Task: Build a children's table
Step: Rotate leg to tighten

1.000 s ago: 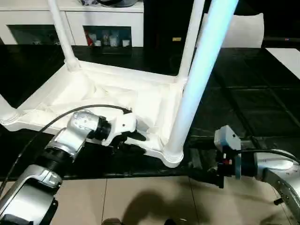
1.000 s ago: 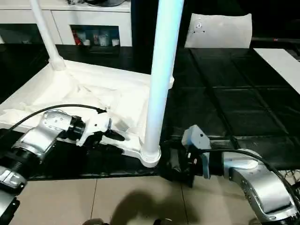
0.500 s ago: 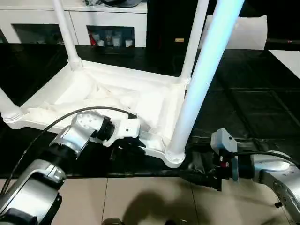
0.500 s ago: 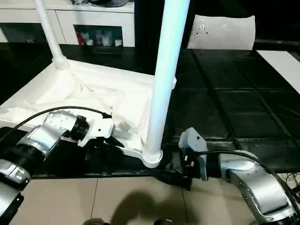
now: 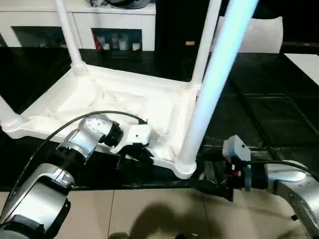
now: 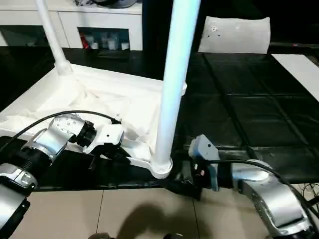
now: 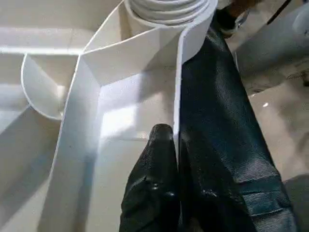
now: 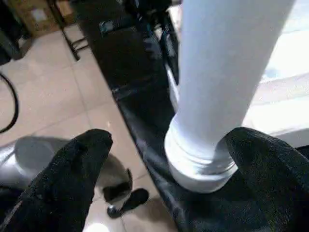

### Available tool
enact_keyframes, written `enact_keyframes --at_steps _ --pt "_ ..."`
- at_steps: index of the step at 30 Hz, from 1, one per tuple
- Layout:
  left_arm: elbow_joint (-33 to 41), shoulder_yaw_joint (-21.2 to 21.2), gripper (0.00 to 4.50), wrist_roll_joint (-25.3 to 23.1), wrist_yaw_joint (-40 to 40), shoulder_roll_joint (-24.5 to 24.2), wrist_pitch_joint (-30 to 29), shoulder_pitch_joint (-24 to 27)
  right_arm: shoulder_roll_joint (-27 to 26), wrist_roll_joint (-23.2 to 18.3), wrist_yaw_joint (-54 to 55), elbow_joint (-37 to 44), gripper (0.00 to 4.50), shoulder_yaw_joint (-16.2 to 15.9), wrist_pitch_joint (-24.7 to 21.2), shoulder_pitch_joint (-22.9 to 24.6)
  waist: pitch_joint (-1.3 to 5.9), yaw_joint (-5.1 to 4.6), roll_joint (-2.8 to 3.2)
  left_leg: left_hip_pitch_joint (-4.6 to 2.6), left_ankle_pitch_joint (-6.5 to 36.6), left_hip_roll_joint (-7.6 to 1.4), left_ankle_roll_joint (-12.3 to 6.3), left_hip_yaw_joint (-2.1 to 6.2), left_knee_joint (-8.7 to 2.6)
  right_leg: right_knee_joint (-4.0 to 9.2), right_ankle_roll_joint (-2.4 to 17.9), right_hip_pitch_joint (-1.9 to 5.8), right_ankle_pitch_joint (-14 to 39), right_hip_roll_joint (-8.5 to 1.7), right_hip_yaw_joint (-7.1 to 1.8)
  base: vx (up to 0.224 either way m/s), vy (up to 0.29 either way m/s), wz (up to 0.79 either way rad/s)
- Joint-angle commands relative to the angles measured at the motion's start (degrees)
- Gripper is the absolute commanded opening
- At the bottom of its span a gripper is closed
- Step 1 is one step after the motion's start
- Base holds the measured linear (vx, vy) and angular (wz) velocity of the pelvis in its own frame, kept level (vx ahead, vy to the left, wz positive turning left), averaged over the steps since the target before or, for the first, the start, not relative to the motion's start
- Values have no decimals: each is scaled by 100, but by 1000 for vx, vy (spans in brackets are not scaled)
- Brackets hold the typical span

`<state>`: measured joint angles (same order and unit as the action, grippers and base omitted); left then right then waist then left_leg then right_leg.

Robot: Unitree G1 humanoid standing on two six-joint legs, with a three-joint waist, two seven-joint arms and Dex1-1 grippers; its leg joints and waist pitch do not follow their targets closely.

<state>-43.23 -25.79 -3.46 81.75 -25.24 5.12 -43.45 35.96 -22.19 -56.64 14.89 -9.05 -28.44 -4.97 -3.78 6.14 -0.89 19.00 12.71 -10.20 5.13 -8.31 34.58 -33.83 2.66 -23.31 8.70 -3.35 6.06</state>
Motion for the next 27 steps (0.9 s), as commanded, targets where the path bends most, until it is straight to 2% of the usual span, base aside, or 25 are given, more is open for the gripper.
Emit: enact_keyframes --at_steps 1,5,6,7,9,12,15,17,19,20,21,22,24,27 --pt "-274 181 3 -7 -485 76 -447 35 -70 16 111 -37 450 118 123 -155 425 29 -56 106 382 -155 -381 -12 -357 549 27 404 2584 -473 -271 0 0 0" --pt "-389 420 3 138 -801 175 -777 53 -128 189 265 -243 450 111 229 -252 412 4 -60 100 522 -138 -360 -18 -344 614 -69 392 2954 -473 -235 0 0 0" --pt "-305 405 3 110 -783 139 -762 120 -129 251 295 -300 450 94 268 -292 423 -9 -69 101 546 -138 -373 -10 -348 620 -123 409 2995 -483 -227 0 0 0" --pt "-253 392 3 85 -779 114 -792 154 -149 269 325 -327 450 96 274 -326 424 -40 -79 118 549 -145 -394 -4 -357 622 -143 420 2954 -477 -215 0 0 0" --pt "-184 379 3 34 -800 82 -865 191 -182 292 364 -371 450 101 295 -375 429 -76 -59 117 553 -159 -407 6 -362 619 -127 427 2888 -488 -203 0 0 0" --pt "-133 386 3 -27 -829 65 -970 213 -232 326 433 -469 450 99 341 -458 428 -99 -48 84 539 -170 -432 -7 -364 633 -21 410 2781 -484 -196 0 0 0" --pt "-115 382 3 -158 -958 32 -1057 196 -319 435 547 -681 450 75 468 -581 430 -103 -37 79 541 -188 -425 -5 -371 620 52 409 2729 -499 -204 0 0 0" --pt "-29 397 3 -73 -789 16 -956 232 -397 491 579 -881 450 75 588 -685 440 -105 -31 78 527 -190 -420 -6 -369 598 143 418 2618 -505 -211 0 0 0" --pt "205 341 3 122 -293 -56 -584 355 -505 538 499 -1187 450 25 815 -891 450 -115 0 103 490 -197 -428 8 -379 581 215 442 2512 -526 -217 0 0 0" --pt "252 308 3 136 -195 -80 -442 382 -519 539 443 -1247 450 -4 865 -939 456 -137 -6 114 471 -196 -420 4 -373 558 238 448 2438 -518 -221 0 0 0" --pt "264 293 3 136 -163 -87 -417 387 -531 495 365 -1276 450 -17 870 -961 458 -131 2 103 458 -199 -433 4 -374 560 261 440 2386 -513 -225 0 0 0" --pt "286 263 3 135 -95 -99 -384 394 -558 385 178 -1341 450 -45 871 -1012 475 -132 20 74 435 -220 -481 -8 -369 517 402 427 2146 -504 -245 0 0 0" --pt "336 255 3 201 104 -91 -274 409 -566 287 -122 -1455 450 -127 940 -1098 490 -113 17 86 311 -251 -547 -7 -366 460 567 441 1787 -510 -259 0 0 0" --pt "392 255 0 269 298 -73 -168 395 -618 280 -489 -1776 414 -233 1102 -1285 514 -91 3 102 83 -276 -593 -4 -356 365 784 454 1267 -518 -272 0 0 0"
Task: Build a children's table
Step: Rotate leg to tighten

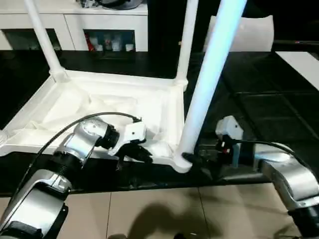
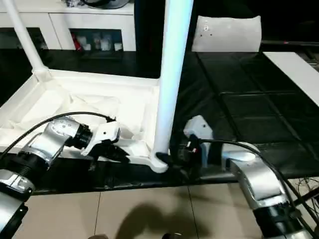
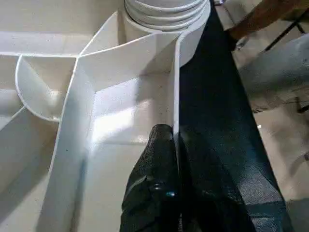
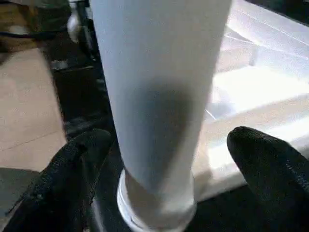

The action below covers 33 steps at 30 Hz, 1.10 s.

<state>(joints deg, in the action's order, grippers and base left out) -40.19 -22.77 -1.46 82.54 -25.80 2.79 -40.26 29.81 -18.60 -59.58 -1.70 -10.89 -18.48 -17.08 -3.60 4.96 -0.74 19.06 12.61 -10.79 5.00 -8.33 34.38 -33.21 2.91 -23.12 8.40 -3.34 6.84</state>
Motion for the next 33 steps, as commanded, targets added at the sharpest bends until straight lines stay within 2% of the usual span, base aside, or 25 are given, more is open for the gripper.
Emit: enact_keyframes --at_steps 1,2,5,10,14,18,19,21,24,29,32,33 --pt "85 -77 0 46 282 -29 119 38 -25 -100 -487 -348 411 -142 150 -218 490 33 -20 97 84 -221 -601 -14 -334 286 888 434 1191 -527 -348 0 0 0" --pt "71 -98 0 16 293 -43 140 20 -23 -114 -603 -417 411 -185 140 -268 485 43 -7 99 81 -224 -610 -15 -337 285 910 439 1190 -526 -349 0 0 0" --pt "-3 -147 0 -41 374 -90 295 -20 -30 -164 -812 -522 372 -252 102 -366 468 72 3 83 191 -240 -592 -23 -346 314 858 432 1403 -527 -348 0 0 0" --pt "-137 -137 0 -78 572 -148 458 -127 -53 -53 -1411 -1079 332 -450 265 -763 433 89 -27 62 375 -223 -461 -53 -354 394 619 410 2035 -529 -342 0 0 0" --pt "-167 -152 0 -114 631 -181 498 -163 -22 3 -1717 -1304 303 -553 341 -914 431 103 -30 72 324 -224 -479 -55 -353 386 592 406 2034 -523 -337 0 0 0" --pt "-214 -170 0 -122 661 -187 537 -184 -32 3 -1881 -1470 271 -602 366 -1020 433 125 -22 74 262 -240 -505 -49 -354 351 667 400 1819 -525 -335 0 0 0" --pt "-217 -171 0 -124 663 -186 537 -185 -35 5 -1890 -1478 248 -603 369 -1024 428 122 -29 80 277 -235 -504 -51 -355 352 673 403 1838 -517 -333 0 0 0" --pt "-259 -181 0 -160 662 -182 547 -198 -68 19 -1961 -1556 242 -610 400 -1055 418 126 -33 76 297 -229 -498 -57 -357 366 634 399 1917 -518 -336 0 0 0" --pt "-304 -156 0 -182 630 -164 515 -211 -99 14 -2035 -1611 209 -635 427 -1059 409 125 -20 70 336 -230 -483 -56 -362 380 609 394 2010 -522 -333 0 0 0" --pt "-425 -63 0 -204 372 -86 322 -271 -185 -58 -2020 -1505 200 -607 310 -941 398 120 -22 66 370 -227 -481 -56 -367 397 578 393 2096 -517 -327 0 0 0" --pt "-491 108 0 -158 -64 49 -75 -346 -358 -140 -1628 -1361 199 -475 136 -760 384 127 -18 54 399 -225 -449 -59 -371 419 541 378 2219 -515 -325 0 0 0" --pt "-497 172 0 -113 -167 102 -192 -366 -430 -121 -1445 -1330 199 -433 111 -696 376 130 -42 48 446 -212 -430 -61 -371 447 485 376 2364 -516 -316 0 0 0"
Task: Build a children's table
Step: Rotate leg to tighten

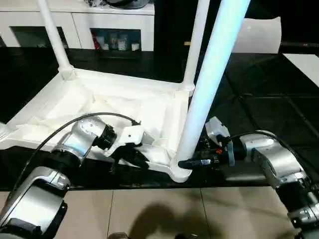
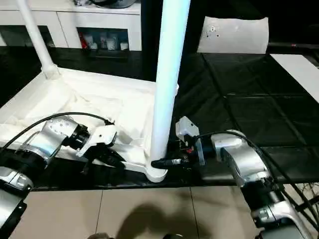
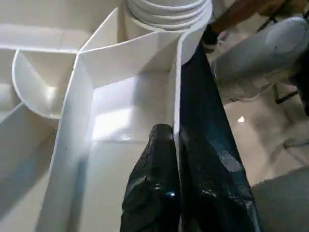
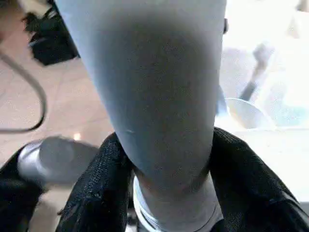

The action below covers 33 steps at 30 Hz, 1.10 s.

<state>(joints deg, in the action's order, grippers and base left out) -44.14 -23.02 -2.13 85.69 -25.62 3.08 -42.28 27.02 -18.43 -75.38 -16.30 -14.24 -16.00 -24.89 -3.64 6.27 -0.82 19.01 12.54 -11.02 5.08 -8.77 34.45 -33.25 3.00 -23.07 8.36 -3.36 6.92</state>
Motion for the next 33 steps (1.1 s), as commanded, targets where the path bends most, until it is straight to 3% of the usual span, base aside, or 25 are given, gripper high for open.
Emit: enact_keyframes --at_steps 1,2,3,5,6,8,9,13,18,20,22,26,28,30,31,33 --pt "-80 298 0 30 -667 184 -393 -192 -316 10 588 93 199 -61 -112 160 376 2 -31 45 473 -178 -426 -20 -380 467 444 367 2453 -509 -319 0 0 0" --pt "-60 360 0 78 -774 247 -496 -207 -423 121 885 58 199 -43 -83 204 369 -1 -18 37 506 -169 -373 -17 -385 493 393 358 2615 -520 -308 0 0 0" --pt "-20 422 0 133 -899 340 -628 -224 -623 225 1323 5 199 -2 -111 262 359 -33 -43 65 526 -152 -301 -8 -398 509 293 374 2757 -517 -293 0 0 0" --pt "12 507 0 188 -1133 490 -798 -254 -937 333 1941 -55 198 62 -207 334 351 -94 -18 46 653 -116 -220 6 -396 573 147 360 3041 -516 -253 0 0 0" --pt "6 579 0 224 -1370 637 -943 -300 -1213 330 2362 -116 197 158 -326 353 353 -151 -32 80 669 -116 -212 23 -401 583 92 394 3092 -511 -232 0 0 0" --pt "0 707 0 273 -1821 894 -1191 -371 -1639 355 2937 -198 197 284 -422 365 343 -199 15 42 754 -103 -215 24 -391 618 101 353 3135 -503 -219 0 0 0" --pt "6 775 0 299 -2107 1075 -1338 -420 -1948 410 3397 -318 197 362 -489 314 346 -243 -11 29 792 -100 -192 12 -381 631 119 336 3157 -503 -219 0 0 0" --pt "-102 1134 0 324 -3396 1713 -1723 -649 -2916 718 4960 -885 197 567 -423 -43 339 -327 17 8 932 -67 -217 25 -363 698 54 325 3363 -495 -163 0 0 0" --pt "-88 1152 0 235 -3867 2023 -1713 -679 -3419 844 5832 -1229 197 788 -218 -393 375 -346 2 24 799 -101 -318 34 -391 643 184 348 2912 -509 -212 0 0 0" --pt "11 1096 0 184 -3781 2040 -1720 -610 -3462 910 5837 -1138 197 849 -79 -372 396 -333 -7 44 645 -135 -398 31 -407 558 338 362 2466 -514 -268 0 0 0" --pt "75 1043 0 145 -3684 2008 -1739 -554 -3436 938 5769 -1059 266 869 -4 -326 405 -304 -10 60 470 -143 -461 21 -408 475 517 373 2066 -525 -311 0 0 0" --pt "287 763 0 0 -3096 1633 -1537 -270 -3009 724 5269 -542 296 1056 46 57 420 -239 -14 62 320 -148 -536 5 -406 431 580 400 1909 -541 -346 0 0 0" --pt "306 719 0 -17 -2982 1553 -1485 -234 -2891 669 5144 -430 309 1046 71 128 438 -231 -10 99 107 -172 -651 19 -408 357 664 423 1408 -527 -359 0 0 0" --pt "295 636 0 -53 -2644 1348 -1287 -170 -2511 547 4675 -98 320 976 18 316 441 -240 1 91 65 -171 -677 17 -401 343 774 420 1221 -518 -356 0 0 0" --pt "308 557 0 -55 -2222 1149 -990 -104 -2148 484 4168 170 336 964 -39 465 412 -224 2 92 118 -164 -710 16 -408 372 776 426 1268 -511 -352 0 0 0" --pt "324 510 0 -33 -1938 1038 -773 -64 -1936 453 3880 279 357 962 -45 519 408 -220 -1 95 240 -171 -740 12 -409 379 739 432 1373 -527 -360 0 0 0"
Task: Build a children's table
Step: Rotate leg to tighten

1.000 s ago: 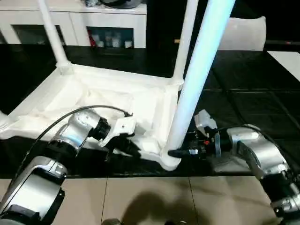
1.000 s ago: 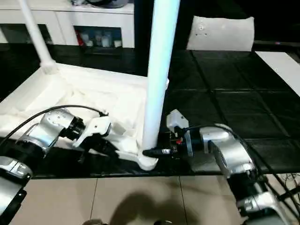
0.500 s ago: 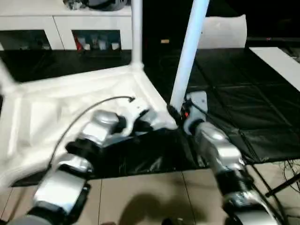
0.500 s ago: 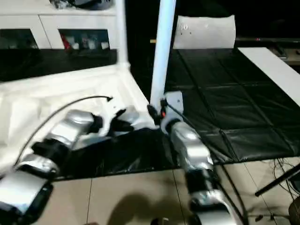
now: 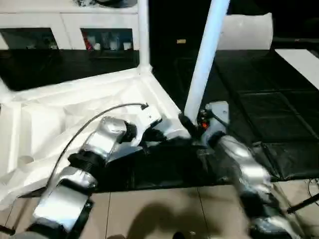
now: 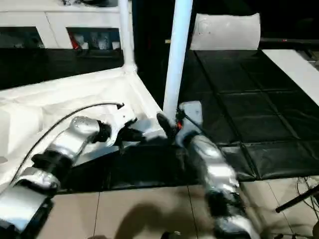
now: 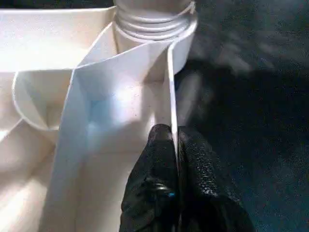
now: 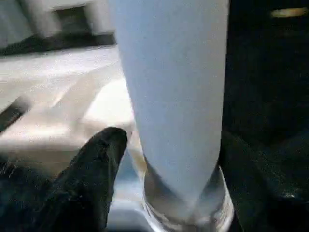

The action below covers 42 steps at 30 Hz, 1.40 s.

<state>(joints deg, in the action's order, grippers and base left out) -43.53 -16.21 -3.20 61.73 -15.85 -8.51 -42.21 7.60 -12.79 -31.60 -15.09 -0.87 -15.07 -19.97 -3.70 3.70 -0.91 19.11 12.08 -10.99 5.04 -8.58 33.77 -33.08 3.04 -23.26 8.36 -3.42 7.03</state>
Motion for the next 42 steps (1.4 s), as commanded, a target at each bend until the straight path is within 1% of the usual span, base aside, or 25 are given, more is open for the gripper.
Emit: enact_keyframes --at_steps 1,3,4,6,8,9,10,12,13,14,15,16,17,18,19,20,23,26,27,30,33,35,39,40,42 --pt "280 -196 0 76 620 -15 440 -49 169 -146 -721 239 360 -387 -141 64 399 31 11 76 398 -177 -685 -10 -352 398 702 438 1598 -517 -357 0 0 0" --pt "288 -254 0 68 884 -136 602 -24 415 -193 -1064 331 368 -408 -144 101 374 38 6 63 545 -162 -607 -15 -359 454 588 434 2007 -517 -348 0 0 0" --pt "288 -301 0 57 1083 -231 728 -9 609 -211 -1330 380 393 -433 -117 122 370 59 1 53 578 -159 -583 -23 -356 477 483 429 2193 -515 -357 0 0 0" --pt "283 -391 0 66 1513 -411 997 14 985 -231 -1876 451 393 -499 -53 146 352 109 20 17 686 -178 -564 -28 -363 514 428 389 2405 -520 -354 0 0 0" --pt "278 -415 0 83 1662 -462 1076 17 1101 -235 -2060 464 393 -528 -28 146 361 163 17 -14 709 -207 -527 -31 -370 503 457 362 2374 -524 -362 0 0 0" --pt "279 -449 0 132 1899 -527 1178 15 1280 -290 -2373 490 393 -590 -22 142 366 185 29 -28 697 -233 -490 -27 -377 473 551 347 2223 -529 -369 0 0 0" --pt "284 -494 0 181 2175 -598 1259 10 1454 -371 -2742 498 393 -649 -29 123 369 201 21 -8 690 -240 -517 -21 -377 443 631 375 2041 -526 -366 0 0 0" --pt "297 -575 0 208 2546 -706 1340 -4 1668 -494 -3297 474 393 -725 -60 69 373 239 9 36 651 -249 -577 -25 -371 403 674 401 1873 -523 -367 0 0 0" --pt "281 -623 0 190 2699 -755 1387 -21 1762 -519 -3548 439 393 -795 -68 19 380 263 6 25 598 -255 -575 -27 -366 389 702 388 1780 -532 -372 0 0 0" --pt "249 -696 0 144 2858 -812 1489 -47 1875 -511 -3839 362 393 -931 -151 -77 382 263 -12 33 598 -247 -581 -30 -361 378 721 395 1767 -528 -366 0 0 0" --pt "234 -723 0 126 2910 -831 1530 -58 1915 -503 -3937 331 377 -985 -186 -115 377 266 -12 59 600 -231 -595 -28 -362 381 704 418 1845 -522 -353 0 0 0" --pt "188 -791 0 43 2984 -867 1637 -95 2004 -476 -4225 270 377 -1135 -193 -201 362 270 -29 53 611 -232 -575 -39 -360 414 643 396 2014 -531 -352 0 0 0" --pt "183 -796 0 35 2991 -869 1647 -98 2012 -473 -4250 265 377 -1148 -192 -208 364 279 -21 41 628 -226 -562 -41 -354 417 630 393 2100 -533 -348 0 0 0" --pt "160 -815 0 10 3027 -878 1704 -112 2040 -459 -4341 243 377 -1196 -181 -239 360 287 -45 41 608 -231 -545 -48 -359 427 582 387 2205 -534 -355 0 0 0" --pt "137 -853 0 10 3054 -896 1748 -128 2067 -445 -4465 214 364 -1245 -195 -284 362 303 -37 39 608 -233 -528 -42 -361 434 556 384 2282 -540 -349 0 0 0" --pt "121 -865 0 3 3071 -905 1787 -138 2080 -428 -4553 182 347 -1281 -199 -332 364 304 -37 41 587 -236 -513 -41 -363 431 546 384 2280 -542 -351 0 0 0" --pt "94 -971 0 68 3077 -956 1868 -171 2128 -455 -4805 81 330 -1384 -201 -472 361 308 -46 46 595 -242 -497 -37 -366 421 564 380 2233 -534 -349 0 0 0" --pt "78 -1013 0 101 3077 -975 1881 -189 2136 -506 -4977 40 296 -1431 -269 -548 363 321 -53 51 552 -240 -492 -38 -362 407 554 383 2170 -532 -354 0 0 0" --pt "33 -1035 0 108 3077 -987 1939 -209 2140 -519 -5096 11 292 -1489 -304 -598 356 319 -71 59 524 -233 -500 -39 -362 402 537 385 2183 -531 -353 0 0 0" --pt "-21 -1058 0 111 3077 -993 1993 -232 2114 -522 -5156 -14 252 -1528 -322 -632 347 324 -45 50 546 -239 -487 -38 -367 421 526 371 2248 -532 -351 0 0 0" --pt "-45 -1073 0 128 3077 -992 2000 -246 2095 -538 -5193 -22 247 -1544 -349 -638 348 329 -42 49 570 -239 -459 -35 -369 421 519 373 2267 -534 -350 0 0 0" --pt "-58 -1055 0 125 3077 -982 1997 -250 2086 -547 -5194 -8 221 -1550 -363 -627 347 335 -30 46 587 -236 -443 -36 -370 427 503 373 2296 -536 -350 0 0 0" --pt "-81 -752 0 255 2910 -780 1610 -269 1943 -687 -4938 149 214 -1440 -616 -451 349 343 -31 39 593 -236 -418 -37 -372 437 493 377 2299 -533 -345 0 0 0" --pt "-76 -708 0 263 2780 -738 1518 -279 1873 -730 -4802 180 211 -1383 -682 -404 343 334 -42 49 587 -233 -419 -43 -374 445 490 383 2305 -527 -348 0 0 0" --pt "-125 -612 0 247 2250 -598 1199 -341 1591 -698 -4163 280 211 -1254 -816 -237 324 328 -41 34 661 -219 -349 -36 -379 468 420 359 2509 -529 -340 0 0 0"
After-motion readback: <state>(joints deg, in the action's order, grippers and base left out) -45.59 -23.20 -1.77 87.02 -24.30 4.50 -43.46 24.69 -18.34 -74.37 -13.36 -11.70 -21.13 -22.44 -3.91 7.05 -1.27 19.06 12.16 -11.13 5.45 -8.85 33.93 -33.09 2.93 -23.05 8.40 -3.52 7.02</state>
